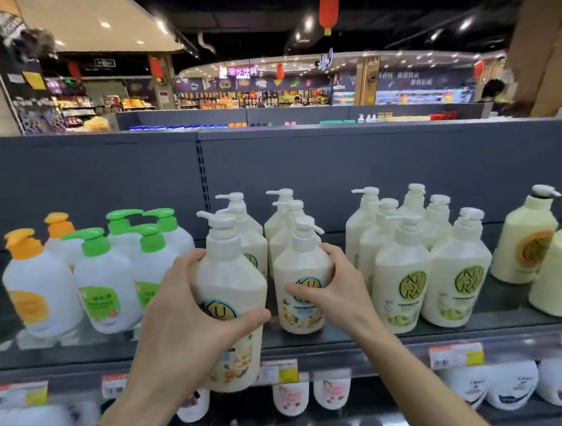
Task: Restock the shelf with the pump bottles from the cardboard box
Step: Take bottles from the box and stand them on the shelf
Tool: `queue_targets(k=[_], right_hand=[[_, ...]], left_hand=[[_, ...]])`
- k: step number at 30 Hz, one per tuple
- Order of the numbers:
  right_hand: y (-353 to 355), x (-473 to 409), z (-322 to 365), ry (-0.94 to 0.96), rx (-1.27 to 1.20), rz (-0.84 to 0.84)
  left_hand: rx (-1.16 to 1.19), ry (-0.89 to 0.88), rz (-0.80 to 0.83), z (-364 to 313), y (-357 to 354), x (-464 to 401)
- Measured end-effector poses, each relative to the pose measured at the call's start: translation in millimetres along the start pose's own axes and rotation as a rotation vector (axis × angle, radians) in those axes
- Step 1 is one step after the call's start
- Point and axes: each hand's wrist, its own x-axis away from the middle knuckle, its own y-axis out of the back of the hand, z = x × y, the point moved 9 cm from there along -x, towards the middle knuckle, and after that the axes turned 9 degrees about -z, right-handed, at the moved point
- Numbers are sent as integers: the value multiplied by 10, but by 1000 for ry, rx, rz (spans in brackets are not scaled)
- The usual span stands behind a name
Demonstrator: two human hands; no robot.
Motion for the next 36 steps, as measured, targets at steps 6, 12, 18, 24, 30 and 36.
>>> queue_targets(k=[6, 12, 18, 24, 30, 36], right_hand=[[-9, -62, -92, 33, 22, 22], [-27, 312, -605, -129, 286, 121], [-43, 463, -742, 108, 748, 230], [-85, 516, -949, 138, 924, 198], [-62, 523, -947, 140, 1003, 206], [-82, 526, -975, 147, 991, 207]], left_hand=[[-14, 19, -14, 145, -148, -135], [-29, 29, -39, 232, -240, -221], [-117, 1, -75, 328, -392, -250], [-191, 3, -123, 483, -536, -315], [-212, -17, -171, 530, -631, -351], [-170, -36, -207, 539, -724, -248]])
